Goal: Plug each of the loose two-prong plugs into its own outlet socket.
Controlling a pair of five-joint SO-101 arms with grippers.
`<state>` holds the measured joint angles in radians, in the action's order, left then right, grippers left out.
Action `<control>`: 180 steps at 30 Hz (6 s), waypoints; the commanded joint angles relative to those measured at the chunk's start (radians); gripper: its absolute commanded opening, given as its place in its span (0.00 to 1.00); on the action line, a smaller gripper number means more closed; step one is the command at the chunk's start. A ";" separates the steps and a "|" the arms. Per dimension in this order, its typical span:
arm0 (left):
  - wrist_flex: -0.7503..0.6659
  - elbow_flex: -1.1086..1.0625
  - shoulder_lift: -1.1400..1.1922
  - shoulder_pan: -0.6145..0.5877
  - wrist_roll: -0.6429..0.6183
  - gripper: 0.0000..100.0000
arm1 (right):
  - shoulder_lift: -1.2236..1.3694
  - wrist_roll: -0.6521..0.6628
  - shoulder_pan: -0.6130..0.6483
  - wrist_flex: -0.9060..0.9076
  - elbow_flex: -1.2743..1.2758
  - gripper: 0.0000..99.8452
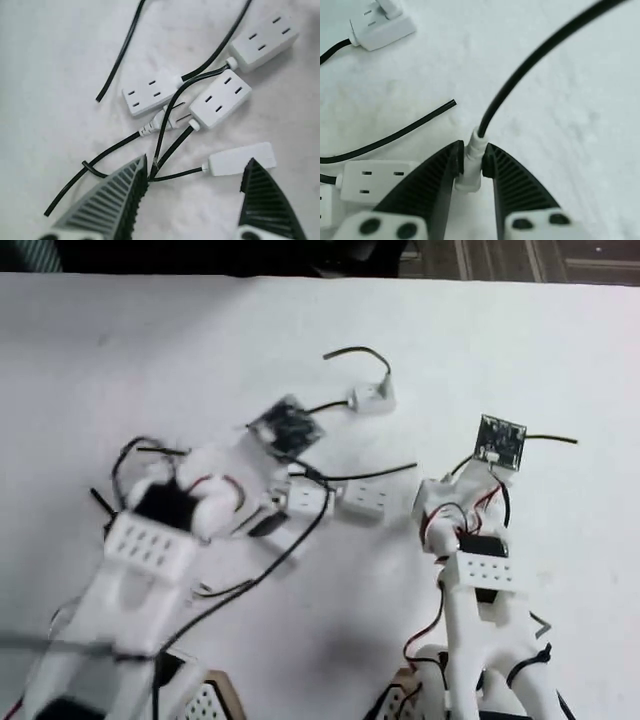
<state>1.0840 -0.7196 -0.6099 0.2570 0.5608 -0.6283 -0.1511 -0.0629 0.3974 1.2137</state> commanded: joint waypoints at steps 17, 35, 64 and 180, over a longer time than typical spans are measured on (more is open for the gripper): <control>-0.018 0.479 0.722 0.087 0.382 0.37 | -0.012 -0.058 -0.012 0.008 0.020 0.02; 0.152 0.747 1.032 0.110 0.374 0.24 | -0.012 -0.058 -0.012 0.008 0.020 0.02; 0.276 0.574 0.771 0.292 -0.430 0.33 | -0.013 0.028 -0.021 0.036 0.014 0.02; -0.141 -0.316 0.064 -0.358 -0.123 0.33 | -0.119 0.583 0.386 0.369 0.008 0.02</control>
<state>0.9551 -1.0388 -0.5163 -0.0990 0.4304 -0.7679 0.4196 0.3330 0.7426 1.2321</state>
